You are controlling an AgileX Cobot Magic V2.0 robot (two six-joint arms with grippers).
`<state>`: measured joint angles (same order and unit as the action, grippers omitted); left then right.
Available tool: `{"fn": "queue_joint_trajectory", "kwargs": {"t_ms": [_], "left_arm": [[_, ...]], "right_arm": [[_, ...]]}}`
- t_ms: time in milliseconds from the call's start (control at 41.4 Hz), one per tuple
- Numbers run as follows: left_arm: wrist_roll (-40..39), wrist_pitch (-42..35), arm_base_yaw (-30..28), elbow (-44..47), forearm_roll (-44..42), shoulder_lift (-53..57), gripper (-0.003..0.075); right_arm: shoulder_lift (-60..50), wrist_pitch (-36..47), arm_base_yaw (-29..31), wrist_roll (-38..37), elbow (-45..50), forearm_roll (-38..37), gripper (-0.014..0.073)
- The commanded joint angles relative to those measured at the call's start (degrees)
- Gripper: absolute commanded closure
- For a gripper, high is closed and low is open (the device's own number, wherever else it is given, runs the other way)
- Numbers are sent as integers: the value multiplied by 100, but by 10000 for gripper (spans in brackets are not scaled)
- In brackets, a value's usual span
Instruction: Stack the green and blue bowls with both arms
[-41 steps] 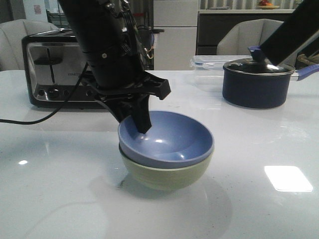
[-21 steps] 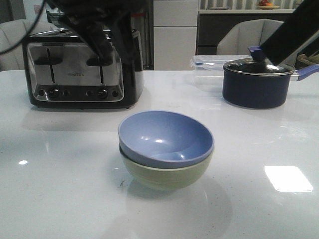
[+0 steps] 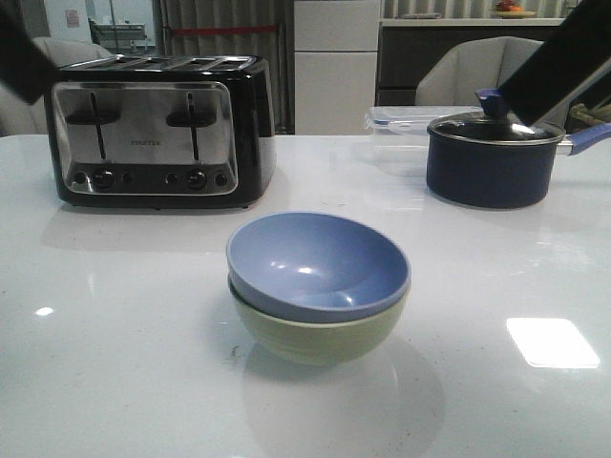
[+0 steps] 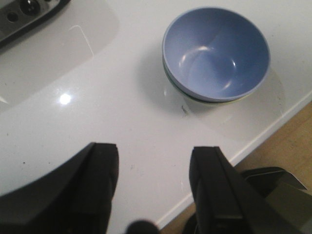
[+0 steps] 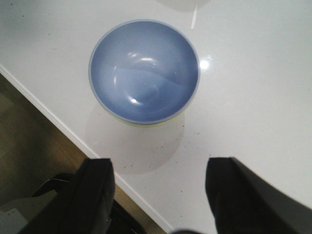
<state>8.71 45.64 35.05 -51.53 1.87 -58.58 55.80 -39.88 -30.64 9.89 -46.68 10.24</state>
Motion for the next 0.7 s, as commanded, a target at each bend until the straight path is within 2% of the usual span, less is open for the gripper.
{"fn": "queue_joint_trajectory", "kwargs": {"t_ms": [0,121,290,435,532,677], "left_arm": [[-50,-511,37,345,15,539,319],[-87,-549,37,817,15,975,319],[-663,-618,37,1283,-320,1345,319],[-664,-809,37,1462,-348,1395,319],[-664,-893,37,1488,-348,1395,326],[-664,-1021,37,1488,-348,1395,433]], "right_arm": [[-101,296,-4,68,-158,-5,77],[-101,296,-4,68,-158,-11,77],[-101,296,-4,68,-158,-197,77],[-101,290,-4,68,-158,-241,84],[-101,283,-4,68,-158,-241,155],[-101,278,-4,68,-158,-241,342]]}}
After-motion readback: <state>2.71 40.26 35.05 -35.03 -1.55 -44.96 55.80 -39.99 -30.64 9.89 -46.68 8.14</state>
